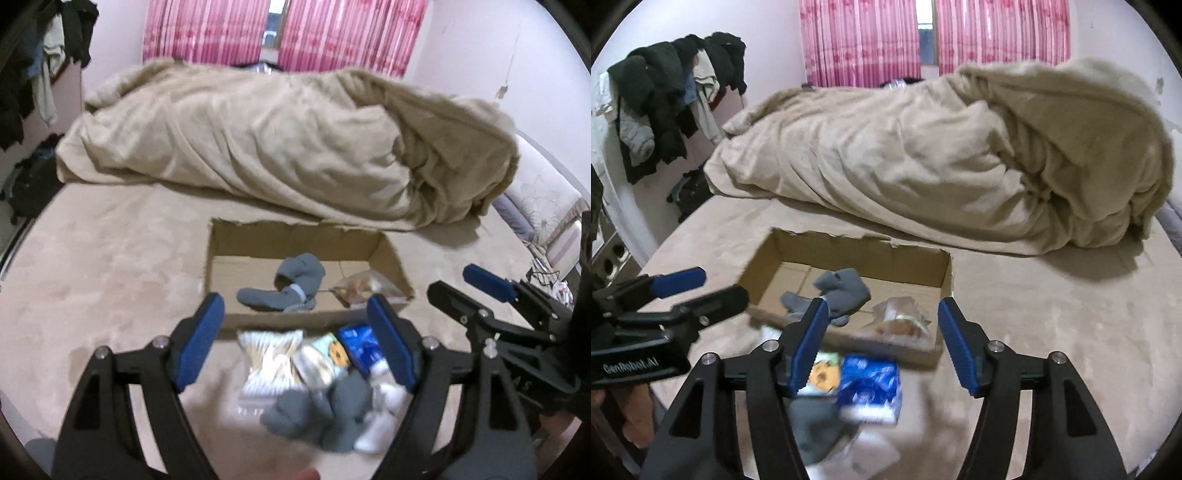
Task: Organize objects
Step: 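Carry the sock and snack bag into the cardboard box and open both grippers, then grasp the grey mittens with the left gripper while the right grasps the white socks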
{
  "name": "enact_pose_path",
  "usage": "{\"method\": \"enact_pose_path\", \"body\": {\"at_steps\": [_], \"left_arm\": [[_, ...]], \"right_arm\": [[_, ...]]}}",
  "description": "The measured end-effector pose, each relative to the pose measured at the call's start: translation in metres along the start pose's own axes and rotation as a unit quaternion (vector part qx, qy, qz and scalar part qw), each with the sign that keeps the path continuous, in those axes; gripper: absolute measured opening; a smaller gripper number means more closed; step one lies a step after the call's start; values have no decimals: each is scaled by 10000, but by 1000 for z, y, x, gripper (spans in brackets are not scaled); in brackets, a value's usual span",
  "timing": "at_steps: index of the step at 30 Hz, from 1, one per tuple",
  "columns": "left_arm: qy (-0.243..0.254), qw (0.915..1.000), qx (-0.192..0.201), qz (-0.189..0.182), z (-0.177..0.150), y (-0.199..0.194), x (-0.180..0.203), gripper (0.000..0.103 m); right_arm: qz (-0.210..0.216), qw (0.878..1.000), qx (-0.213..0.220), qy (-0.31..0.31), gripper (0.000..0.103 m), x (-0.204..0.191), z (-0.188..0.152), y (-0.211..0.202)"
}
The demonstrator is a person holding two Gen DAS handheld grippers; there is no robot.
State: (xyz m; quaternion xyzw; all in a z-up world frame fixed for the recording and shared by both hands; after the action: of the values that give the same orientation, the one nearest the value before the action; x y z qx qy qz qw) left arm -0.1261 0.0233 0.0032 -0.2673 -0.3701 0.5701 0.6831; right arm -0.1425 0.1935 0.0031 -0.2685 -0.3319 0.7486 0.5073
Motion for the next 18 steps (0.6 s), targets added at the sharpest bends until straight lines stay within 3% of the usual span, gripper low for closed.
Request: {"method": "enact_pose_path", "body": {"at_steps": [4,9,18], "left_arm": [[11,9998,173,37,-21,-40,-1,87],[-44,9999,102,52,-54,-68,-8,88],[-205,9978,-624,115,-116,-48,-21,88]], "right_arm": [[32,9999,138,57,66,-7,-16,-44],[47,9998,175,111,66,-10,-38,-77],[8,9998,-160,115,66,-17,-84,-80]]}}
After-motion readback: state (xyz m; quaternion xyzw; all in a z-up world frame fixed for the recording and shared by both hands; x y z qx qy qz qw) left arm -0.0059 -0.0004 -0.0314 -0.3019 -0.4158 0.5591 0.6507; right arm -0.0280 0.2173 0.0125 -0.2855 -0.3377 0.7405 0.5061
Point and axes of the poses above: each gripper's, at about its wrist camera, not at the fingertips, and y roughly the way its jaws point, x to its right, z to its top, the point moved 3 cm from there along y, roughly the way its jaws point, and after that the axes turned 10 degrees about -x, right-handed, at the moved point
